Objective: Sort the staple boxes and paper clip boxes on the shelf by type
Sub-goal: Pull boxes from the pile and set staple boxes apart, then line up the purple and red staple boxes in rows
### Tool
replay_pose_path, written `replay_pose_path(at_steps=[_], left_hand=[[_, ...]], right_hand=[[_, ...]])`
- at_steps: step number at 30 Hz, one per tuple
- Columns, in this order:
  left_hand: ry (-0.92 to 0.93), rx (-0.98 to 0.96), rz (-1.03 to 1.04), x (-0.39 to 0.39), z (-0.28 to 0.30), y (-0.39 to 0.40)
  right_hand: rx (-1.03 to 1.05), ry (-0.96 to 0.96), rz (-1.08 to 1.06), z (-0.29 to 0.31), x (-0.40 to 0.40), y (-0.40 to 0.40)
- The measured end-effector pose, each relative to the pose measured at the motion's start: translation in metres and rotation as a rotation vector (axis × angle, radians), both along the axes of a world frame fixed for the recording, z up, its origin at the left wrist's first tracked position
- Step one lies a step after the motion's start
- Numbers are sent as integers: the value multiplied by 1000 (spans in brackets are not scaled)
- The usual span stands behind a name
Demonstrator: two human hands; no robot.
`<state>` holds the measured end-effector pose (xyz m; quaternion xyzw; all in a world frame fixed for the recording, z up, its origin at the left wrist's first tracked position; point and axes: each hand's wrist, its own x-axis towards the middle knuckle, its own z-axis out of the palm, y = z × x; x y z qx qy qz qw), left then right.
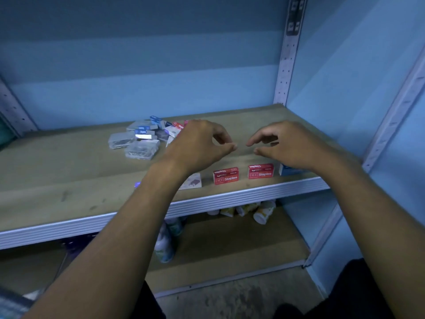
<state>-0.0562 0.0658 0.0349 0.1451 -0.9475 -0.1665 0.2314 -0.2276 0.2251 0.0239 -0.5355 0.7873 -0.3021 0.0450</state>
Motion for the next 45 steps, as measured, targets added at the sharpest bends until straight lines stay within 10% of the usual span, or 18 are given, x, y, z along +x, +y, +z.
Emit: replay_pose_path(at_steps=[45], left_hand=[[-138, 136, 444, 62, -53, -147]], right_hand=[[239, 202, 62, -27, 54, -177]])
